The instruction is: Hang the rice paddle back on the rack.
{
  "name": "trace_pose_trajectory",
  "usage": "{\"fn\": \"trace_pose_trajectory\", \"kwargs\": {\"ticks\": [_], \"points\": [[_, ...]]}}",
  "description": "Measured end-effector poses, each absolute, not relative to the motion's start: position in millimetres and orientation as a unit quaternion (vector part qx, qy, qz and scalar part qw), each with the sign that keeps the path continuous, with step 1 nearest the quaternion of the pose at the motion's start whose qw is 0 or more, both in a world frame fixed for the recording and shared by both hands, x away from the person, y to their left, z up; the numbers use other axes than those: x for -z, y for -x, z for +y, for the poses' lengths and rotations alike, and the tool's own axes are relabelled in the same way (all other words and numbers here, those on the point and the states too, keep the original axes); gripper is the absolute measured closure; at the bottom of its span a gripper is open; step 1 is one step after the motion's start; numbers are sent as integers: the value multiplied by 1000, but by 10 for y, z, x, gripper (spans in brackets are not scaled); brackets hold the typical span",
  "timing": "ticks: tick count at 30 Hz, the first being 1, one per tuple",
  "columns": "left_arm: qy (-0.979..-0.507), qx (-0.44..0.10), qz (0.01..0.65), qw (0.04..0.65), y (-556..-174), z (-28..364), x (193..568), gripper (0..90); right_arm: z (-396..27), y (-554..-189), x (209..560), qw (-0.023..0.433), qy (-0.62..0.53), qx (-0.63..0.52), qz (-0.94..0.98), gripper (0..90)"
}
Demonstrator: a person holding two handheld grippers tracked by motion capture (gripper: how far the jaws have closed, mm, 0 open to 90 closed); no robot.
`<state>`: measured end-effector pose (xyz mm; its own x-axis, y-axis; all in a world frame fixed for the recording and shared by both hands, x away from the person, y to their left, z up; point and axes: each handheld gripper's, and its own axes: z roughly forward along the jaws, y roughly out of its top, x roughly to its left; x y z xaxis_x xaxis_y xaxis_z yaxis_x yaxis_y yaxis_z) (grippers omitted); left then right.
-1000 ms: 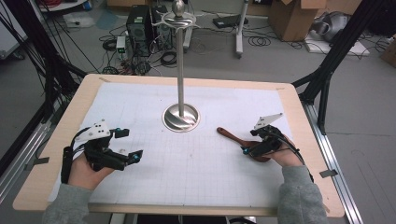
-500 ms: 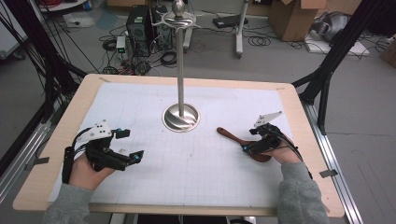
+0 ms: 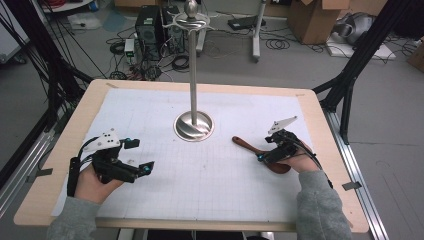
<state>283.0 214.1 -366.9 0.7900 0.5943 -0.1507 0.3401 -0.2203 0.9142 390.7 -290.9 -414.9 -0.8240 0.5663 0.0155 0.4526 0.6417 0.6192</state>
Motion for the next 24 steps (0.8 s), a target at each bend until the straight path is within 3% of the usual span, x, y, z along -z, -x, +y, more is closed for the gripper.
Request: {"fn": "trace_pose_trajectory", "kwargs": {"ticks": [24], "points": [[-773,-114,306,544,-2844,2137,3700,18,-2724,-4017,4228,82,-265,-282,918,216]]}}
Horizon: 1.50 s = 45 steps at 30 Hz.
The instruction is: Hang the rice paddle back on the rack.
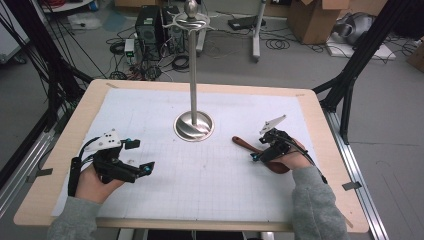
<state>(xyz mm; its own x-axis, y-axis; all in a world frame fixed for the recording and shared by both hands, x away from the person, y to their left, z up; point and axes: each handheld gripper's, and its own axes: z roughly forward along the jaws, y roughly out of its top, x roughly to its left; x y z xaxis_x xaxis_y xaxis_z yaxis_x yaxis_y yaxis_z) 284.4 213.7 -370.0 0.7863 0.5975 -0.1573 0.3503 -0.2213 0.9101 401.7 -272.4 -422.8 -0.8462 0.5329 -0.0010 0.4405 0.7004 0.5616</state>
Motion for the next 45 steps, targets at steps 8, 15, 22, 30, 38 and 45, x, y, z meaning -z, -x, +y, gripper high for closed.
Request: {"fn": "trace_pose_trajectory", "kwargs": {"ticks": [8,15,22,30,38,45], "points": [[-774,-113,306,543,-2848,2127,3708,17,-2701,-4051,4221,84,-255,-278,922,316],[-774,-113,306,543,-2845,2136,3702,17,-2678,-4068,4213,80,-250,-277,924,435],[-774,-111,304,544,-2844,2126,3706,17,-2670,-4052,4206,83,-244,-266,929,533],[-776,-110,302,542,-2847,2114,3715,17,-2682,-4063,4215,70,-249,-272,927,595],[-776,-109,304,542,-2846,2114,3717,17,-2673,-4066,4203,68,-262,-265,926,647],[-774,-112,304,544,-2838,2128,3702,17,-2596,-4080,4155,61,-261,-228,936,685]]}}
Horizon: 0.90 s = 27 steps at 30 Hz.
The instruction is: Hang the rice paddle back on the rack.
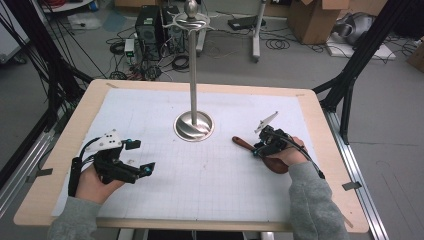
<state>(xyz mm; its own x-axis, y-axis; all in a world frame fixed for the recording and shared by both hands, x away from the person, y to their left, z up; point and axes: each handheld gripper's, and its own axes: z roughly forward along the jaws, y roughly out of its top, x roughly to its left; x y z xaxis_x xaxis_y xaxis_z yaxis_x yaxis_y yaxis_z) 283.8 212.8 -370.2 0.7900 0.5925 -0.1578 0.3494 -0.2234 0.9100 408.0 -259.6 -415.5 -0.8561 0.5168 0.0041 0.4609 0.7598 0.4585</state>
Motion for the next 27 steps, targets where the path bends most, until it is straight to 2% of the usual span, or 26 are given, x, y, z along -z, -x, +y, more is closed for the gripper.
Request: {"fn": "trace_pose_trajectory", "kwargs": {"ticks": [10,13,27], "points": [[-775,-112,304,542,-2839,2126,3703,18,-2597,-4100,4151,55,-264,-226,936,703],[-775,-112,305,542,-2840,2126,3704,18,-2592,-4096,4147,52,-265,-224,936,745],[-775,-113,305,542,-2846,2144,3705,17,-2577,-4081,4119,67,-269,-217,936,769]]}}
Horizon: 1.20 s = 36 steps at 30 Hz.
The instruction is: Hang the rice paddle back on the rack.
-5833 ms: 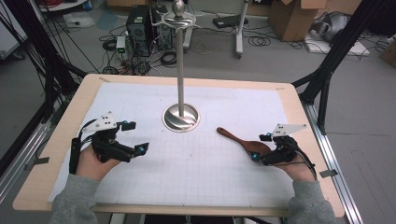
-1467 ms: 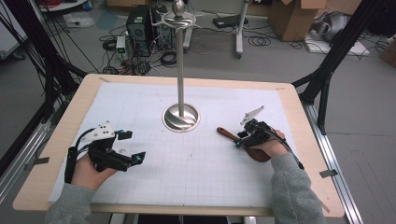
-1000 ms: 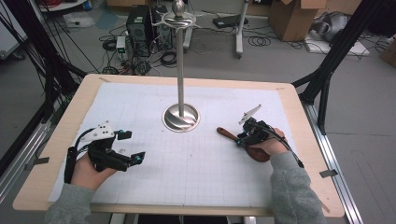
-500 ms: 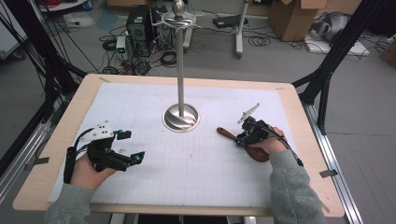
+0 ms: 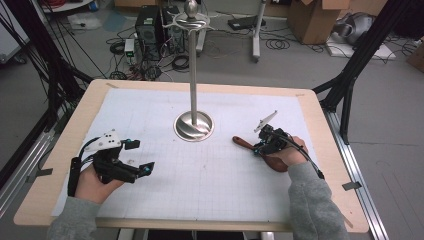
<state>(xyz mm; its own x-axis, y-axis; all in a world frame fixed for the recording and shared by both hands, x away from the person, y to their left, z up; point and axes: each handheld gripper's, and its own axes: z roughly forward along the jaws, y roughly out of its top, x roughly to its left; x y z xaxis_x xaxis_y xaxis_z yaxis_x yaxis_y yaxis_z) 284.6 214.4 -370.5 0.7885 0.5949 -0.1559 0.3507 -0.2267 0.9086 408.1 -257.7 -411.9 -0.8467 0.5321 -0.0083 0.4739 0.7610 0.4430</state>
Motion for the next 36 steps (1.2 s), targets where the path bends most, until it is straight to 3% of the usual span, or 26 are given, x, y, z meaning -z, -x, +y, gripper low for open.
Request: {"fn": "trace_pose_trajectory", "kwargs": {"ticks": [36], "points": [[-769,-118,304,550,-2837,2164,3671,17,-2810,-3927,3637,111,-289,-346,886,775]]}}
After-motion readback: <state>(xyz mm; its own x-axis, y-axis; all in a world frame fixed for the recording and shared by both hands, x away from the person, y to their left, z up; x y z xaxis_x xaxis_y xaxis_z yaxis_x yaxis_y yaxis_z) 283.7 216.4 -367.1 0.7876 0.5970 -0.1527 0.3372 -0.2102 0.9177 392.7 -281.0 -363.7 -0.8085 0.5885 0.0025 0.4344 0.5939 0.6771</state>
